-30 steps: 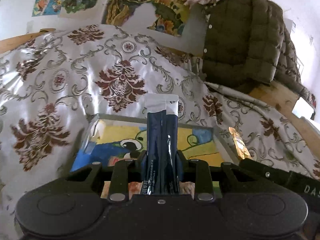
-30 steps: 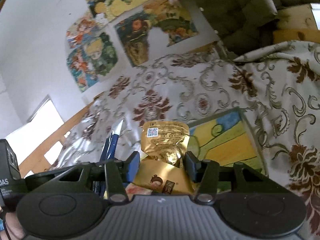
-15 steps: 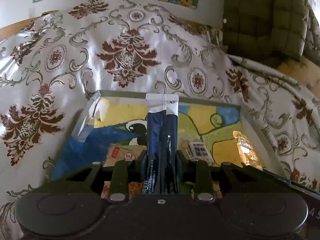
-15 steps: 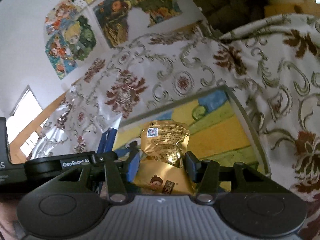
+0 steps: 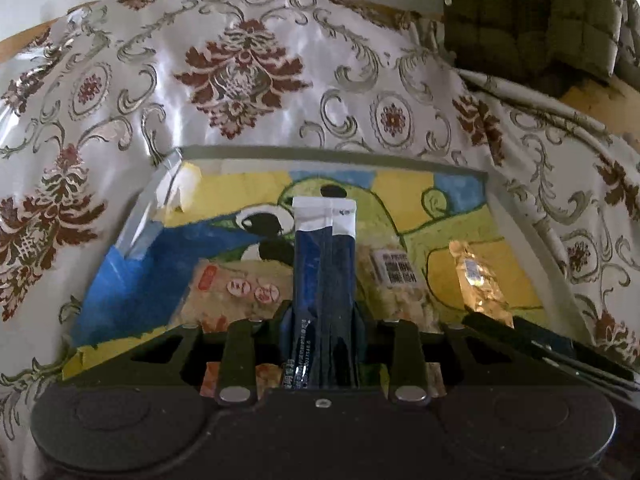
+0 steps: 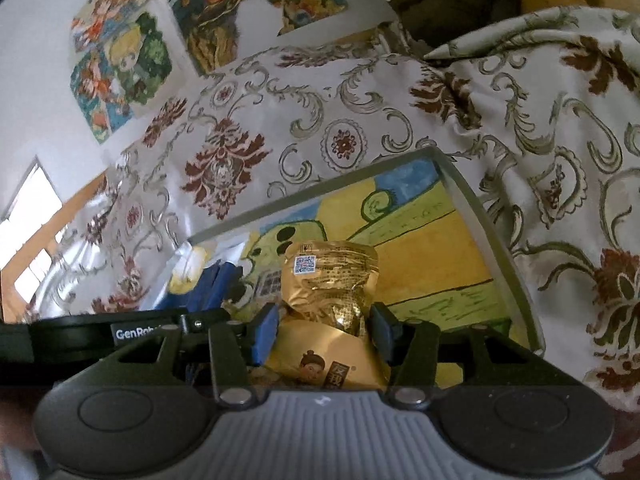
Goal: Organize snacks
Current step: 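Carry the blue pack and gold pouch over the tray and lower them in, then open both tools and lift them away from the tray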
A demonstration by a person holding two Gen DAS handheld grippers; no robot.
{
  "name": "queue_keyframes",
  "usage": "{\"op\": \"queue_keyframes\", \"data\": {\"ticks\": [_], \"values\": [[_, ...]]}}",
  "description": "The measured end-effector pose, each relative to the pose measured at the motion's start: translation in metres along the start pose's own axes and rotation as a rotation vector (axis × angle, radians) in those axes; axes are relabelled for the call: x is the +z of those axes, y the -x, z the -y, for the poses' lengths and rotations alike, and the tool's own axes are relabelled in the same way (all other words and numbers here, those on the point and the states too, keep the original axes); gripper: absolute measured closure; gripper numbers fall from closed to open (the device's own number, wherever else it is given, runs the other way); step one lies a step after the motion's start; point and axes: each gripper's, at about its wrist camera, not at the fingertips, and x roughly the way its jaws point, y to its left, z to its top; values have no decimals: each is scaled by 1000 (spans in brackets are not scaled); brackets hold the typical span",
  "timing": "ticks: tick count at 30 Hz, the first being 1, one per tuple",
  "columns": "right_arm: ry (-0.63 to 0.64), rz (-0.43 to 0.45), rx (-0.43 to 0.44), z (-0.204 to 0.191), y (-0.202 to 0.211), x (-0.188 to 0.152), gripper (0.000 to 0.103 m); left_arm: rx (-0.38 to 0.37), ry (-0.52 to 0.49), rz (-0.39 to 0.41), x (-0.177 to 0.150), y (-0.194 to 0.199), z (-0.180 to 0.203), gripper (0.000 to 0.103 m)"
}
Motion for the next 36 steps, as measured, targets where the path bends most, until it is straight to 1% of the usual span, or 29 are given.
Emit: {"op": "queue_keyframes", "data": {"ticks": [3,9,12,15,16,17,18,20,22,24,26,29,31,36], "values": [[8,-8,-1,-2,0,1,46,9,-13,-3,-2,-1,2,69],[20,-9,-2,-2,1,1,46,5,4,-15,0,-1,0,67],[13,-7,-3,-1,2,2,46,10,15,-19,2,-1,-1,64],[3,7,-10,2,6,5,46,6,31,-4,5,4,-2,52],[2,15,-14,3,8,7,45,8,37,5,6,7,-2,46],[4,24,-19,3,10,8,42,8,41,15,7,11,-3,40],[5,34,-23,3,13,10,40,9,45,27,7,16,-3,39],[10,54,-33,3,19,14,34,15,52,55,10,26,-3,30],[17,74,-40,3,26,19,31,25,59,96,11,39,-4,26],[25,101,-47,0,36,23,28,35,58,138,13,53,-5,19],[31,130,-46,-3,47,27,23,40,57,182,15,69,-6,12],[42,173,-45,-7,65,33,18,52,61,242,15,93,-8,4],[46,201,-44,-9,77,37,15,64,63,275,14,109,-8,1],[71,266,-23,-19,113,40,3,58,63,351,6,149,-7,1]]}}
